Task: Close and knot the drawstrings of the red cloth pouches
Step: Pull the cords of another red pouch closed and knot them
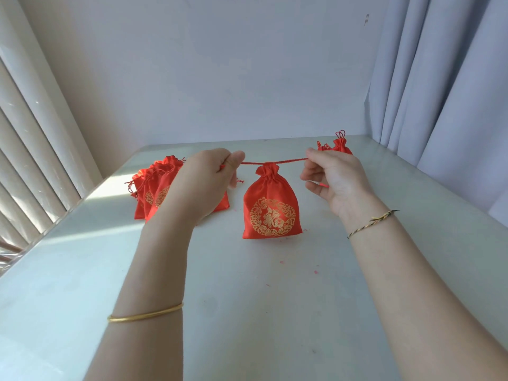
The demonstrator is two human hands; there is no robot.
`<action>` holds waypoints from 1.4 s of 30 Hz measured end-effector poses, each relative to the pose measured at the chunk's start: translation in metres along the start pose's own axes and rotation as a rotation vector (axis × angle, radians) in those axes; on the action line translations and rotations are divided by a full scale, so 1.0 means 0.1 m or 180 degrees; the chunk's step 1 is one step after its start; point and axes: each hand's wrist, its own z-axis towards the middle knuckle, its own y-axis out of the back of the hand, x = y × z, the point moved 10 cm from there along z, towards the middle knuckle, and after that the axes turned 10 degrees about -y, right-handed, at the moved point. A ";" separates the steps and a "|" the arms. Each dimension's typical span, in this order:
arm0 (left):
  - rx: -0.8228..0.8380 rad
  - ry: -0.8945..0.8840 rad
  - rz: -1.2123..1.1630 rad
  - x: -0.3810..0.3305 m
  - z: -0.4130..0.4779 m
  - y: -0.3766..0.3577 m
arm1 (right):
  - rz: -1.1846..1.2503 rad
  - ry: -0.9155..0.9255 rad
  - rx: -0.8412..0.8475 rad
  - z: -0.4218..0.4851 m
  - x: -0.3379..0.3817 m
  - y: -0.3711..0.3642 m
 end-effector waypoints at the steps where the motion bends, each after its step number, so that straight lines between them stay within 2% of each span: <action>1: -0.0015 -0.0009 -0.0054 -0.01 -0.01 0.02 | -0.0088 0.0014 -0.0086 0.01 -0.01 0.04; 7: -0.0020 -0.0042 -0.0643 0.00 -0.02 0.00 | -0.0633 0.0094 -0.0427 0.05 -0.15 0.13; 11: -0.0137 0.0048 -0.1992 -0.10 0.02 -0.15 | -0.0922 0.0129 -0.0403 0.06 -0.19 0.08; 14: -0.0217 0.0372 -0.2947 -0.11 0.02 -0.30 | -0.0842 0.0064 -0.0339 0.05 -0.20 0.07; 20: -0.0096 0.0717 -0.2559 0.02 -0.02 -0.35 | -0.0328 0.0116 0.0042 -0.04 0.00 -0.09; 25: 0.0288 0.0493 -0.1742 -0.13 -0.03 -0.37 | -0.0198 0.0541 0.0531 -0.26 0.31 -0.38; 28: 0.0355 0.0377 -0.1613 -0.21 -0.02 -0.37 | -0.0160 0.0629 0.0685 -0.34 0.35 -0.48; 34: 0.0332 0.0438 -0.1948 -0.13 -0.01 -0.40 | 0.0049 -0.0121 0.1098 -0.30 0.11 -0.58; 42: -0.0070 0.0747 -0.2155 0.00 -0.02 -0.36 | -0.0803 0.0638 0.0924 -0.34 0.21 -0.60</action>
